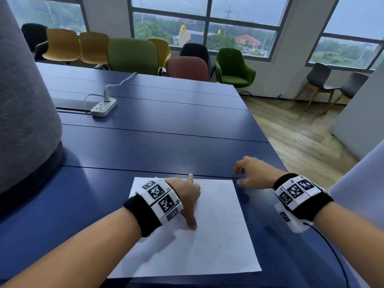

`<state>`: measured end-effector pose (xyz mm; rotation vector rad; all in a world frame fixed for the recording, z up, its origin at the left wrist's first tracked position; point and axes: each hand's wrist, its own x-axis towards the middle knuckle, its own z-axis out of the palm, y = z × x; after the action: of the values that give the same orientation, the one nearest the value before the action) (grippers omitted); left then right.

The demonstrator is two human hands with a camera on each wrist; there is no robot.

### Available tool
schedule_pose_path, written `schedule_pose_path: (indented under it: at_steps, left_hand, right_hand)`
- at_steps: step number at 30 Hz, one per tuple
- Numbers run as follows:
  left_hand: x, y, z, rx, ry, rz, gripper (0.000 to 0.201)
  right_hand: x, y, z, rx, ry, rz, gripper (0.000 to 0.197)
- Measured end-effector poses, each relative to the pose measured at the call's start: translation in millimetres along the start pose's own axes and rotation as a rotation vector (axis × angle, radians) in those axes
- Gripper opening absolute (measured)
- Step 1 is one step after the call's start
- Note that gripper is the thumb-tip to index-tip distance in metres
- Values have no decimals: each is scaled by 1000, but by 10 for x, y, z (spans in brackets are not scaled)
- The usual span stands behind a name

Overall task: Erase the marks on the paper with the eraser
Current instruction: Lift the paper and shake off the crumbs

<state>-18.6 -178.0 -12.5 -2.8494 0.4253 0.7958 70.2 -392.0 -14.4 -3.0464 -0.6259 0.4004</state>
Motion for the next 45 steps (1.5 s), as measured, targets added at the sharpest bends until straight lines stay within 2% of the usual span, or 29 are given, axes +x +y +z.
schedule_pose_path:
  at_steps: [2, 4, 8, 13, 16, 21, 24, 26, 32, 37, 41, 45]
  left_hand:
    - [14, -89, -19, -10, 11, 28, 62]
    - [40, -218, -16, -42, 43, 55, 51]
    - [-26, -658, 0, -170, 117, 52, 61]
    - [-178, -1356, 60, -205, 119, -201, 53]
    - [-229, -1546, 140, -217, 95, -245, 50]
    - [-210, -1611, 264, -255, 99, -184, 43]
    - [-166, -1611, 301, -253, 135, -173, 45]
    - [-138, -1619, 314, -271, 173, -166, 43]
    - [-120, -1721, 333, -402, 294, -167, 7]
    - [-259, -1795, 279, -622, 374, -154, 27]
    - [-497, -1778, 212, -813, 516, -140, 22]
    - [-773, -1662, 121, -891, 700, -156, 18]
  right_hand:
    - [6, -116, 48, 16, -54, -76, 39]
    - [21, -166, 96, 4, -49, -84, 39]
    - [5, -175, 137, 12, -22, -72, 27]
    - [11, -200, 164, 53, -34, -72, 38]
    - [21, -217, 177, 37, -23, -84, 33]
    - [27, -243, 174, 42, -2, -96, 21]
    - [28, -259, 179, 27, -2, -104, 11]
    - [22, -258, 177, 34, -4, -97, 12]
    - [-16, -229, 119, 217, 62, -76, 11]
    - [-86, -230, -9, 293, 161, -92, 16]
    - [-201, -215, -150, 468, 298, -113, 29]
    - [-366, -246, -260, 637, 443, -122, 35]
